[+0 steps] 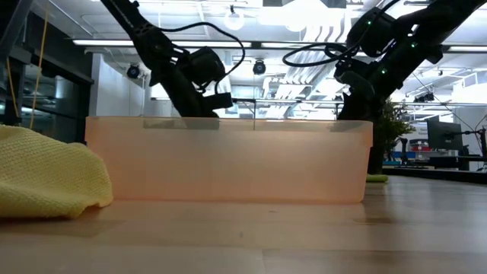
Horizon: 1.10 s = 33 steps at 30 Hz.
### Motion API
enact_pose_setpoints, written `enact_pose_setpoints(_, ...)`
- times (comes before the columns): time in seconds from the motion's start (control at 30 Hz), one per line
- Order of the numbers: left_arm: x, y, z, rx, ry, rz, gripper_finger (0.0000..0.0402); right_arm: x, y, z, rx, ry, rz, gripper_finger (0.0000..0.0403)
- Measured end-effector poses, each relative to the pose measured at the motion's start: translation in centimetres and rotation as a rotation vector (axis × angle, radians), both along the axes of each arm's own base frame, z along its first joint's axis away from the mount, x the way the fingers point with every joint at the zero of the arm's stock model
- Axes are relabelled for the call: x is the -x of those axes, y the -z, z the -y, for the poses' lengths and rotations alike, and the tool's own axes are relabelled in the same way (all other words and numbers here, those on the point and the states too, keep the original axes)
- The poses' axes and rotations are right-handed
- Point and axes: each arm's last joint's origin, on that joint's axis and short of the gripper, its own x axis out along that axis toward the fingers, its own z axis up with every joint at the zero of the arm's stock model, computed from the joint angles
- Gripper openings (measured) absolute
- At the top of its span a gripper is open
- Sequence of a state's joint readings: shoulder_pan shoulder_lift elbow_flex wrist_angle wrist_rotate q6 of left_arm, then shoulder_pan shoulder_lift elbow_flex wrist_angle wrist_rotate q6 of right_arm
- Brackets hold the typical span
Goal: Fold microfiber towels
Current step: Fold the green towel
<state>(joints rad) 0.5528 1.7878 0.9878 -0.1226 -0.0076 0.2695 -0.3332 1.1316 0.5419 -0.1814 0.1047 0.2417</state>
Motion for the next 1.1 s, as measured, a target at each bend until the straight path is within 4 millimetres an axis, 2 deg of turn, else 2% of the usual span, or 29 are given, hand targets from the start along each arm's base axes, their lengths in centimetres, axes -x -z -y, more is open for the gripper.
enact_pose_setpoints(0.13,0.4,0.5,-0.9,0.068,0.024,0.029,0.0116,0.0,0.0,0.0,-0.001,0.000,0.000,0.0000)
enact_pose_setpoints(0.27,0.7,1.1,-1.9,0.059,0.011,0.029,0.0145,0.0,0.0,0.0,-0.002,0.000,0.001,0.0000)
enact_pose_setpoints(0.47,0.9,2.5,-2.7,0.111,0.035,0.049,0.0150,0.0,0.0,0.0,-0.002,0.001,0.005,0.0000)
enact_pose_setpoints(0.73,0.8,2.9,-2.9,0.077,0.019,0.031,0.0121,-0.1,-0.1,0.0,-0.005,0.006,0.019,0.0000)
enact_pose_setpoints(0.83,0.8,2.9,-2.9,0.071,0.024,0.030,0.0086,-0.1,-0.1,0.0,-0.007,0.008,0.021,0.0000)
enact_pose_setpoints(0.97,0.7,2.9,-2.9,0.069,0.026,0.036,0.0018,-0.1,-0.1,0.0,-0.011,0.012,0.025,0.0000)
enact_pose_setpoints(1.1,0.4,2.9,-2.5,0.081,0.044,0.043,0.0012,-0.1,-0.1,0.0,-0.012,0.012,0.025,0.0000)
